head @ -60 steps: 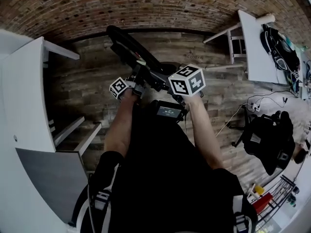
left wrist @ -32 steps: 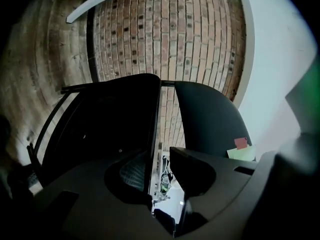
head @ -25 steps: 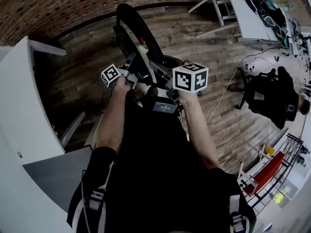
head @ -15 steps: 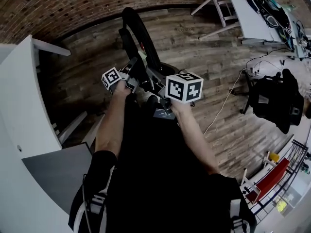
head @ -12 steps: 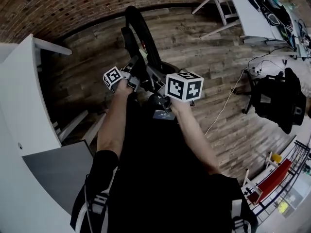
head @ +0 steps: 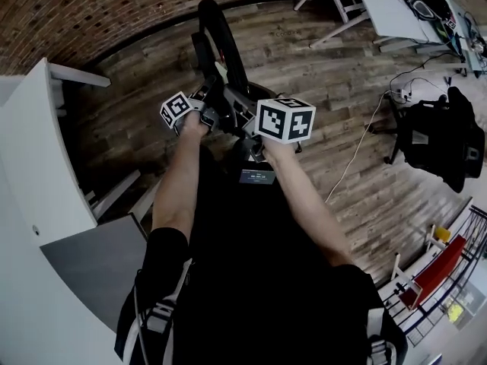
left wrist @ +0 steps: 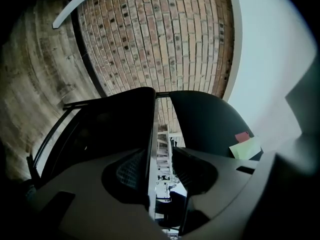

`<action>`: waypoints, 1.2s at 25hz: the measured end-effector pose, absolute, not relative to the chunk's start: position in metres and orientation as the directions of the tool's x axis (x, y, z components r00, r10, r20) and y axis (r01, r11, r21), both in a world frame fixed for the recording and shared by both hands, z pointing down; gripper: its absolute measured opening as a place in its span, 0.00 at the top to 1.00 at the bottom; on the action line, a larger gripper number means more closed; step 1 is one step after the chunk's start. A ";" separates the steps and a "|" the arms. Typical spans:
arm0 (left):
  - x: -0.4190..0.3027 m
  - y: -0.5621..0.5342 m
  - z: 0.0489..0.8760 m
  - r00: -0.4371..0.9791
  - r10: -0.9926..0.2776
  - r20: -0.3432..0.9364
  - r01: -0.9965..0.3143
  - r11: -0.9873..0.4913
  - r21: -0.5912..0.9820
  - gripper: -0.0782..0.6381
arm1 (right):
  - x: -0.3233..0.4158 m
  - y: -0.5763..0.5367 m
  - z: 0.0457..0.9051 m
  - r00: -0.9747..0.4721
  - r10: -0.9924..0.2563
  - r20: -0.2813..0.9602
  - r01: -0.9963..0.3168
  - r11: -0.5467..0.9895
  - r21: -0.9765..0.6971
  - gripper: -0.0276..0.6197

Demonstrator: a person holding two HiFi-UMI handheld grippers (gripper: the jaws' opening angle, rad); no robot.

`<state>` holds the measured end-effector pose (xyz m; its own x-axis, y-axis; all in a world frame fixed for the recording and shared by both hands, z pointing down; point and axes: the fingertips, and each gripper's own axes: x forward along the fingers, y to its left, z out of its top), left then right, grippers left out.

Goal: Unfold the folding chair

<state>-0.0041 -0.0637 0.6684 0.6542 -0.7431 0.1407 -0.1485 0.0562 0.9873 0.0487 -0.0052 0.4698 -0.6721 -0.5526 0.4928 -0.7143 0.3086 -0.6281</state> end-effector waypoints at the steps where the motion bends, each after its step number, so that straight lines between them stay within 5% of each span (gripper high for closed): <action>1: -0.002 -0.065 0.668 0.660 -0.738 0.139 -0.149 0.053 0.987 0.67 | 0.051 -0.007 0.469 -0.673 -0.550 0.494 -0.715 0.312 -0.626 0.71; 16: -0.035 -0.050 0.677 0.636 -0.769 0.069 -0.014 0.078 0.997 0.70 | 0.018 0.007 0.472 -0.689 -0.526 0.499 -0.711 0.355 -0.607 0.71; 30: -0.031 -0.049 0.677 0.662 -0.739 0.122 -0.139 0.038 0.990 0.71 | 0.024 0.003 0.468 -0.694 -0.527 0.490 -0.701 0.344 -0.624 0.71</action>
<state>-0.0314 -0.0488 0.6774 0.6621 -0.7394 0.1217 -0.1392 0.0381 0.9895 0.0238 0.0028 0.4684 -0.6945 -0.5269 0.4900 -0.7015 0.3442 -0.6240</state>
